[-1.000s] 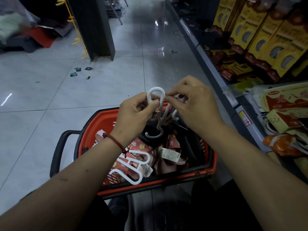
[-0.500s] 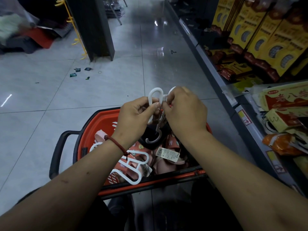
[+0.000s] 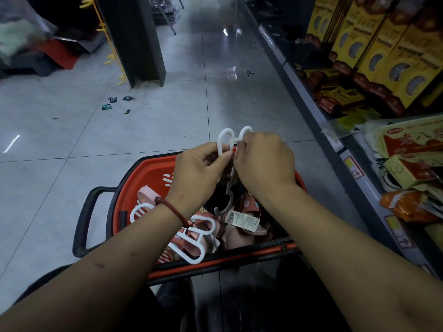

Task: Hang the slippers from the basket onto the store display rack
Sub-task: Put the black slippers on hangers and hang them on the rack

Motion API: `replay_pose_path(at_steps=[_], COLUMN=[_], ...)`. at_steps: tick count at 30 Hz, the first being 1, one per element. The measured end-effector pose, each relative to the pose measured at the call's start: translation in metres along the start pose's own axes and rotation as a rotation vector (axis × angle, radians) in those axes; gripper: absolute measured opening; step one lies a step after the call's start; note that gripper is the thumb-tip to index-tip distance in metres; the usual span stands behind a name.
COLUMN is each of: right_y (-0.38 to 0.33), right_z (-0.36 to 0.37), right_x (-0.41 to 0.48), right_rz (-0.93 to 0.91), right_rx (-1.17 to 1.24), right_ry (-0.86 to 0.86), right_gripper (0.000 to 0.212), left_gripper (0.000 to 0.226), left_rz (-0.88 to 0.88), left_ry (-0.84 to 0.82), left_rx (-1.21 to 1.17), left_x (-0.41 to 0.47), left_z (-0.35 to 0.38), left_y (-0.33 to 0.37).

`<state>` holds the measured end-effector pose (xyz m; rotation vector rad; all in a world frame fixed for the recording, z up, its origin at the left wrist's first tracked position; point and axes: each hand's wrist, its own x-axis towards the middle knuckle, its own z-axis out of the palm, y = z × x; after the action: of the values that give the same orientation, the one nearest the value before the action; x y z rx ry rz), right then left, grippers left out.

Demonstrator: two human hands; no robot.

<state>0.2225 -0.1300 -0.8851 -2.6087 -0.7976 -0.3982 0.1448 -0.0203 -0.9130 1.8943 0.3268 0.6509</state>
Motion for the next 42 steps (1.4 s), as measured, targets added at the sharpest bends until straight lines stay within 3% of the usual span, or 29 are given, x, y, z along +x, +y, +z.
replay_pose_path(at_steps=[3,6,9,12,17,23,26,28,29,31,33,34,36,39,40,42], right_y=[0.007,0.029,0.052,0.057,0.064,0.044,0.036,0.039,0.042,0.052,0.057,0.055,0.042,0.024,0.021,0.016], right_z=[-0.007,-0.013,-0.008,0.004,0.004,-0.006,0.001,0.011,0.015,0.018,0.016,0.013,0.009,0.009,0.009,0.007], right_x=[0.006,0.019,0.025,0.025,0.030,0.015,0.002,-0.002,-0.001,0.007,0.016,0.019,0.018,0.013,0.012,0.009], right_rz=[-0.018,0.063,0.209,0.277,0.447,0.243,0.121,0.097,0.119,0.183,0.247,0.269,0.249,0.116,0.087,0.045], right_rx=[0.066,0.116,0.095,0.118,0.444,0.491,0.318,0.099,0.029,0.080,0.384,0.568,0.812,0.955,0.953,0.844], right_ry=[0.051,0.131,-0.059,-0.235,-0.240,-0.820,-1.109,-1.192,-1.151,-0.867,-0.488,-0.378,-0.365,-0.508,-0.558,-0.651], right_gripper=[0.017,0.025,0.031,0.019,0.026,0.017,0.014,0.015,0.016,0.017,0.016,0.012,0.009,0.043,0.045,0.027], left_gripper=[0.013,0.011,0.013,0.011,0.014,0.013,0.013,0.014,0.015,0.016,0.014,0.013,0.012,0.015,0.016,0.016], left_rz=[-0.041,-0.147,-0.113,-0.099,-0.080,-0.053,-0.135,-0.197,-0.223,-0.269,-0.298,-0.292,-0.243,-0.192,-0.179,-0.180], left_ry=[-0.026,-0.182,-0.165,-0.066,-0.278,0.134,0.222,0.268,0.288,0.321,0.360,0.371,0.315,0.088,0.061,0.154], left_rx=[0.019,-0.065,-0.087,-0.109,-0.075,-0.196,-0.417,-0.692,-0.814,-0.922,-0.938,-0.926,-0.822,-0.615,-0.593,-0.628], left_x=[0.002,0.003,0.007,0.012,0.009,0.012,0.018,0.024,0.027,0.030,0.031,0.032,0.032,0.027,0.025,0.025], left_z=[-0.002,-0.003,-0.006,-0.014,-0.019,-0.020,-0.026,-0.036,-0.042,-0.054,-0.061,-0.063,-0.062,-0.046,-0.041,-0.037], left_y=[0.000,0.004,0.006,0.003,0.004,0.009,0.012,0.015,0.015,0.012,0.007,0.005,0.008,0.017,0.020,0.021])
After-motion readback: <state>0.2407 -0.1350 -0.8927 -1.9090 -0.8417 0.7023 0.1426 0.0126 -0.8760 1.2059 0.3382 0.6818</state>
